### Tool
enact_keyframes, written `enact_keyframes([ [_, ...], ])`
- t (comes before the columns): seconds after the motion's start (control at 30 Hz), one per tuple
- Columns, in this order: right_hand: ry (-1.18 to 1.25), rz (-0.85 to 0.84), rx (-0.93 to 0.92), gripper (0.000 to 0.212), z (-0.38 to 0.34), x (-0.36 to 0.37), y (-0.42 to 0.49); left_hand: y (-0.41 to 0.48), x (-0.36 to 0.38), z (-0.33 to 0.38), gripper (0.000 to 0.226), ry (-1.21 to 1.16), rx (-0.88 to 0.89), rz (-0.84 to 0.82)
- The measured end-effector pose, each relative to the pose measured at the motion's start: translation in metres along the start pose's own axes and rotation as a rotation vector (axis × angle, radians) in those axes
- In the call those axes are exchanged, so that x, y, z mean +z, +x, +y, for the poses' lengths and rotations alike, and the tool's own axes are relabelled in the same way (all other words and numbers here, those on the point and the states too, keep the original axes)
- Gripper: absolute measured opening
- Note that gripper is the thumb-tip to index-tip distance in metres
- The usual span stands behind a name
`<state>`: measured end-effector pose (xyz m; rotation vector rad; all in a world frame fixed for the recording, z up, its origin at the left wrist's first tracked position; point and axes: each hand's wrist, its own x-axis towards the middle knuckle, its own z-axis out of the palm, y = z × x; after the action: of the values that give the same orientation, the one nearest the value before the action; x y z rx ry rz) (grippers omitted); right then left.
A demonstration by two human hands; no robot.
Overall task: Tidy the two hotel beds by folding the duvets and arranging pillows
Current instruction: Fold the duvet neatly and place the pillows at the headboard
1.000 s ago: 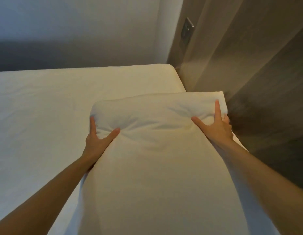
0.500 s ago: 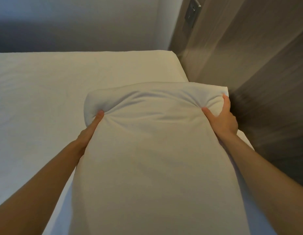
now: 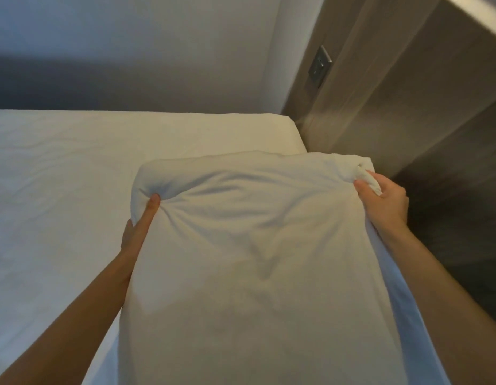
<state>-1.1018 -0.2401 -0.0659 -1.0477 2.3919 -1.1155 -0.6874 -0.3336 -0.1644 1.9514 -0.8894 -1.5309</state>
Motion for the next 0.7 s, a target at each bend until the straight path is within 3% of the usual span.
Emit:
enact_keyframes([
  [0.07,-0.004,-0.093,-0.049,0.037,0.011,0.022,0.011,0.003,-0.001,-0.001,0.125,-0.021,-0.039,0.061],
  [0.2,-0.307,-0.419,-0.024,0.061,0.063,0.080,0.027,0.022,0.005,-0.009,0.085,0.167,-0.044,0.129],
  [0.33,-0.559,-0.430,0.027,0.055,0.084,0.103,0.030,0.027,0.010,-0.004,0.085,0.266,-0.025,0.172],
  [0.4,-0.605,-0.439,0.136,0.054,0.068,0.098,0.030,0.023,0.011,0.002,0.072,0.266,0.003,0.247],
  [0.47,-0.526,-0.282,0.158,0.055,0.039,0.093,0.014,0.003,0.017,0.016,0.050,0.313,0.272,0.454],
  [0.53,-0.197,-0.140,-0.078,0.055,0.005,0.094,-0.026,-0.033,0.038,0.028,0.044,0.260,0.682,0.553],
  [0.57,-0.068,-0.202,-0.232,0.054,-0.010,0.096,-0.052,-0.056,0.054,0.031,0.046,0.248,0.823,0.484],
  [0.63,-0.240,-0.456,-0.569,0.053,-0.023,0.101,-0.096,-0.092,0.090,0.021,0.048,0.542,1.003,0.260],
  [0.7,-0.575,-0.547,-0.749,0.050,-0.012,0.103,-0.098,-0.100,0.116,-0.002,0.051,0.978,1.049,0.131],
])
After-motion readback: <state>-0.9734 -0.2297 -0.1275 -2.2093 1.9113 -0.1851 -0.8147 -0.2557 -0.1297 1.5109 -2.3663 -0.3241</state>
